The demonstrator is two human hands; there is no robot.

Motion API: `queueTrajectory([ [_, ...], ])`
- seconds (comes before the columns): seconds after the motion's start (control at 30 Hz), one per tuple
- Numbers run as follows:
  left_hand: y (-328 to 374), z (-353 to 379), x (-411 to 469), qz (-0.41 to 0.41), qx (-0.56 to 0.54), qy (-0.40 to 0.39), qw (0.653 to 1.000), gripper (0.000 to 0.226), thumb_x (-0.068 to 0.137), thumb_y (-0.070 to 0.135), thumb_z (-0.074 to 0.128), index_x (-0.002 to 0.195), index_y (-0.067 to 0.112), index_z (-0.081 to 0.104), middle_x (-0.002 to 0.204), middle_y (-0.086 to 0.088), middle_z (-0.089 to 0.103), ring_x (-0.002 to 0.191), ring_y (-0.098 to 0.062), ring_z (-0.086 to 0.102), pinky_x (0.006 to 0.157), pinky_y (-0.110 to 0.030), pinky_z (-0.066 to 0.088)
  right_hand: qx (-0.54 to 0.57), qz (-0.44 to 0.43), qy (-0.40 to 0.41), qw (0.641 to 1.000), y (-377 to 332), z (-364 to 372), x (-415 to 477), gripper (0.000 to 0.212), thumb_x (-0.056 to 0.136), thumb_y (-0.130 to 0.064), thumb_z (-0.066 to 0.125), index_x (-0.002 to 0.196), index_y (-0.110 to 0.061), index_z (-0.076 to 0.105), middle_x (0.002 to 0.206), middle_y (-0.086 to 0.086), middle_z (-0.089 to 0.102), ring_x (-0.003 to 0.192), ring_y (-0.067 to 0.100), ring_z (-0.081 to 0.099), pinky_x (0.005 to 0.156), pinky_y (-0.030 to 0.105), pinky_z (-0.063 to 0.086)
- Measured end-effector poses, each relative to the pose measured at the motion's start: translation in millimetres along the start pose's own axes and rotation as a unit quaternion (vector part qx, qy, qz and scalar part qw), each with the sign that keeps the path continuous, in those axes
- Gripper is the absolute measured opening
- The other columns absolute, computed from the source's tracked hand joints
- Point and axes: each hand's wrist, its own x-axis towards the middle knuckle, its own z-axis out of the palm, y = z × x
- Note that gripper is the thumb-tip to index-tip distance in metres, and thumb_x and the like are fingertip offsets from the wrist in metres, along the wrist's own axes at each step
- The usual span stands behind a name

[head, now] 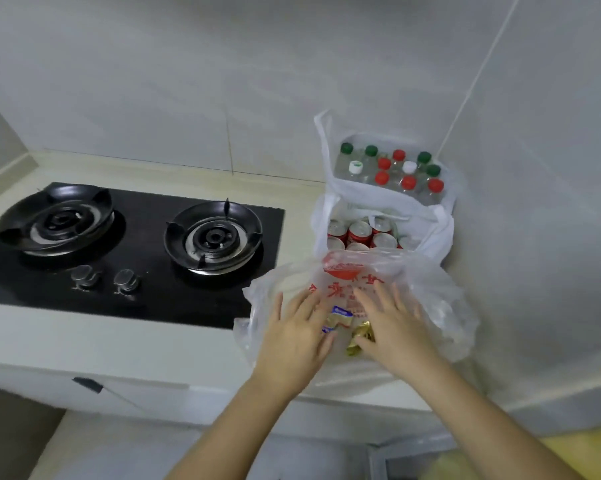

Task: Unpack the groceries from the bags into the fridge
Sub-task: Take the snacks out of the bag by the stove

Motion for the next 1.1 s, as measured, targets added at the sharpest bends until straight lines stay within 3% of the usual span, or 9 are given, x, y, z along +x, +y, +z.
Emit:
queueTrajectory([
  [0.07,-10,15,8,0.065,0.017,-0.034,0.997,0.034,0.08,0.045,0.061,0.106,0.025,0.07,0.113,0.006,0.067,0.111,-0.017,0.06,0.103,-0.064,0.038,-0.004,0.005,-0.046,0.999,7,0,5,0.093,0.089,-0.046,0.063,0.155,-0.034,-0.001,0.163,0.004,-0.009,0.15,0.031,-0.009,0.119,0.043,0.014],
  [0.13,-17,23,20,0.086,0.049,-0.115,0.988,0.046,0.075,0.047,0.071,0.116,0.026,0.067,0.124,0.002,0.063,0.121,-0.02,0.056,0.106,-0.065,0.025,-0.036,0.012,-0.077,0.996,14,4,13,0.105,0.082,-0.052,0.068,0.154,-0.036,-0.007,0.163,0.005,-0.013,0.148,0.034,-0.015,0.119,0.052,0.004],
  [0.27,-29,32,39,0.082,0.095,-0.306,0.944,0.079,0.088,0.055,0.054,0.152,0.023,0.02,0.162,-0.007,0.007,0.149,-0.027,0.0,0.111,-0.067,0.002,-0.072,0.015,-0.104,0.992,32,19,32,0.114,0.077,-0.057,0.07,0.152,-0.042,-0.013,0.161,0.004,-0.022,0.146,0.036,-0.023,0.111,0.065,-0.009],
  [0.43,-38,48,45,0.085,0.128,-0.368,0.917,0.102,0.084,0.065,0.055,0.154,0.023,-0.006,0.162,-0.009,-0.009,0.148,-0.033,-0.012,0.111,-0.067,-0.004,-0.083,0.002,-0.15,0.985,46,32,45,0.108,0.082,-0.05,0.068,0.15,-0.046,-0.015,0.162,-0.002,-0.019,0.147,0.035,-0.02,0.109,0.067,-0.009],
  [0.53,-31,50,47,0.084,0.123,-0.369,0.917,0.095,0.086,0.056,0.058,0.155,0.02,0.003,0.162,-0.01,0.003,0.149,-0.032,-0.002,0.111,-0.067,-0.003,-0.109,-0.006,-0.163,0.981,52,36,50,0.09,0.083,-0.063,0.059,0.153,-0.04,0.008,0.157,0.0,0.03,0.144,0.03,0.025,0.111,0.068,-0.001],
  [0.6,-23,57,50,0.093,0.123,-0.359,0.921,0.076,0.089,0.044,0.058,0.151,0.02,0.021,0.154,-0.01,0.029,0.143,-0.031,0.022,0.114,-0.064,0.005,-0.11,0.0,-0.158,0.981,52,38,52,0.076,0.086,-0.065,0.052,0.15,-0.034,0.025,0.141,-0.003,0.052,0.133,0.026,0.044,0.112,0.067,0.002],
  [0.67,-19,67,52,0.095,0.14,-0.353,0.92,0.061,0.091,0.034,0.056,0.145,0.021,0.032,0.14,-0.008,0.047,0.128,-0.029,0.04,0.112,-0.054,0.016,-0.123,-0.011,-0.154,0.98,52,42,54,0.068,0.09,-0.058,0.053,0.148,-0.032,0.029,0.138,-0.001,0.055,0.129,0.025,0.047,0.114,0.064,0.005],
  [0.8,-20,88,55,0.081,0.156,-0.38,0.908,0.057,0.093,0.033,0.053,0.145,0.021,0.033,0.136,-0.007,0.049,0.124,-0.029,0.044,0.105,-0.048,0.026,-0.127,-0.038,-0.165,0.977,54,52,62,0.068,0.088,-0.043,0.06,0.148,-0.033,0.028,0.139,-0.002,0.055,0.128,0.025,0.05,0.113,0.058,0.011],
  [1.1,25,107,65,-0.081,-0.065,-0.375,0.921,0.047,0.092,0.04,0.048,0.133,0.018,0.043,0.121,-0.01,0.06,0.108,-0.032,0.058,0.085,-0.038,0.045,-0.099,0.015,-0.16,0.982,85,65,71,0.026,0.097,-0.021,0.041,0.118,-0.023,0.056,0.117,0.001,0.065,0.11,0.025,0.058,0.093,0.039,0.033],
])
